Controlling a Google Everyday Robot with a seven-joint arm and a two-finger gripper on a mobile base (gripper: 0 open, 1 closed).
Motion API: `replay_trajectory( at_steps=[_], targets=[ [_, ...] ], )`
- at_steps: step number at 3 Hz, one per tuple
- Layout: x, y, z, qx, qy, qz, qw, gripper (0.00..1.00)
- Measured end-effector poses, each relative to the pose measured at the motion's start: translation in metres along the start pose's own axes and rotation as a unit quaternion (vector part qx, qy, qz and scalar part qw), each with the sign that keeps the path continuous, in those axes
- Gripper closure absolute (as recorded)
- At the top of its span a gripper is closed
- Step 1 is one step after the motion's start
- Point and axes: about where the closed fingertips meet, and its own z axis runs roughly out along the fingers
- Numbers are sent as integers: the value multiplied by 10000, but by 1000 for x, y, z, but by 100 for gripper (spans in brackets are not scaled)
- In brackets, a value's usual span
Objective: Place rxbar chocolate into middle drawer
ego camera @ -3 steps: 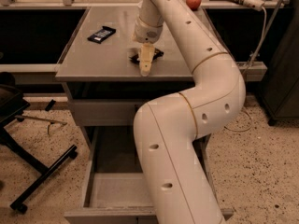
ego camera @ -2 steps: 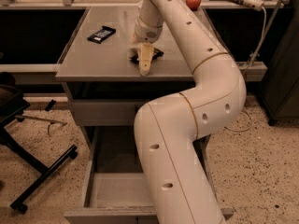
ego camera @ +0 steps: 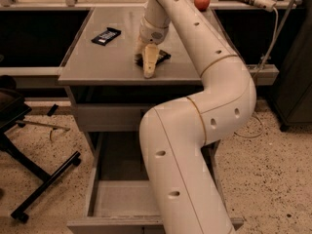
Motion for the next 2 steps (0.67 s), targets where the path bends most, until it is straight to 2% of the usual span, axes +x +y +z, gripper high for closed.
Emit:
replay_trajectory(
  at_steps=[1,2],
  targets=[
    [0,0,0,0,0,0,10000,88],
    [-9,5,-20,6,1,0,10000,100]
  ],
)
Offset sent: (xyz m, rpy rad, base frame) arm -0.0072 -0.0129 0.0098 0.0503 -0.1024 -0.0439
